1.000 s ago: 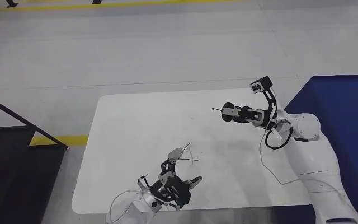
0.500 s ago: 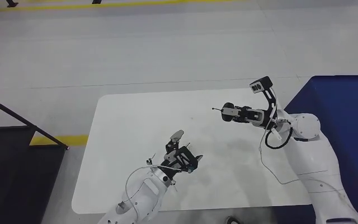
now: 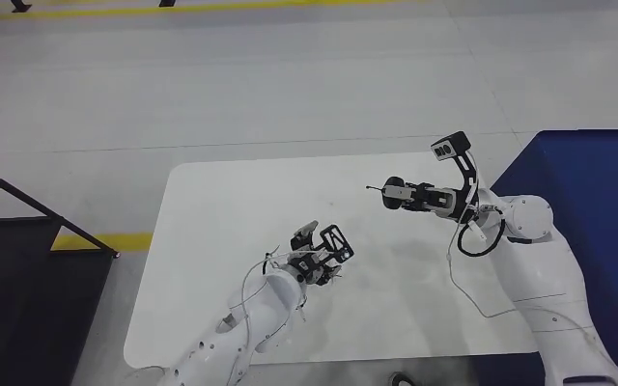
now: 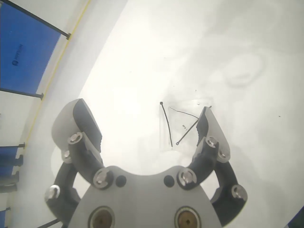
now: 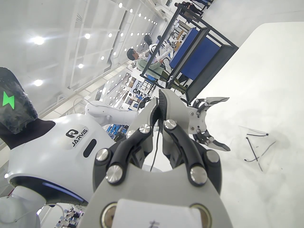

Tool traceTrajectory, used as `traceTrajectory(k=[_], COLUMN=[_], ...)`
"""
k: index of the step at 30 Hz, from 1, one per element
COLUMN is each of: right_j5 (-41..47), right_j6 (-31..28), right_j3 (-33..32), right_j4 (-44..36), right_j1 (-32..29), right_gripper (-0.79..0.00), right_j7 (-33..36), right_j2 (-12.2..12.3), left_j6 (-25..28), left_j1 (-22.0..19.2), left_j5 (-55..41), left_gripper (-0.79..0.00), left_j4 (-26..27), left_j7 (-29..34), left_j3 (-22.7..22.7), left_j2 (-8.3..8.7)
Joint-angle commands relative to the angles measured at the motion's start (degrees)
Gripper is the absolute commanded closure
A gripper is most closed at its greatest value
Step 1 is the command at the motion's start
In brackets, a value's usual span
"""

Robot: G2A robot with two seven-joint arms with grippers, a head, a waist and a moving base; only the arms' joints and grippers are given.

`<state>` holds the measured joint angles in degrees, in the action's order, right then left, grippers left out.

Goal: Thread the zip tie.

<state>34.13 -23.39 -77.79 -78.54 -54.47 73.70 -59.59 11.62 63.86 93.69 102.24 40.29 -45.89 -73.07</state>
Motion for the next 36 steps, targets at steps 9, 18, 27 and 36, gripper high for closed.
traceTrajectory(k=[9,18,27,36], right_j5=[0.0,0.0,0.0,0.0], right_j6=[0.0,0.0,0.0,0.0], right_j3=[0.0,0.0,0.0,0.0], right_j4=[0.0,0.0,0.0,0.0], right_j1=[0.0,0.0,0.0,0.0], right_gripper=[0.0,0.0,0.0,0.0], right_j7=[0.0,0.0,0.0,0.0], right_j2=[0.0,0.0,0.0,0.0], left_j6=[-1.54,-2.82,-2.03,-1.8], left_j1=[-6.73,-8.54,-9.37,-9.8], left_j5=[-3.52,-1.01,-0.69,-0.37], left_gripper=[-0.711,-0.616,-0.566,-0.376], left_j4=[-11.7,-15.25,-18.04,-19.25], left_j7=[2.64,6.08,7.61,8.56], left_j3=[3.62,5.54,6.08,5.91], left_j2=[-2.97,-4.53,-5.73,-6.69])
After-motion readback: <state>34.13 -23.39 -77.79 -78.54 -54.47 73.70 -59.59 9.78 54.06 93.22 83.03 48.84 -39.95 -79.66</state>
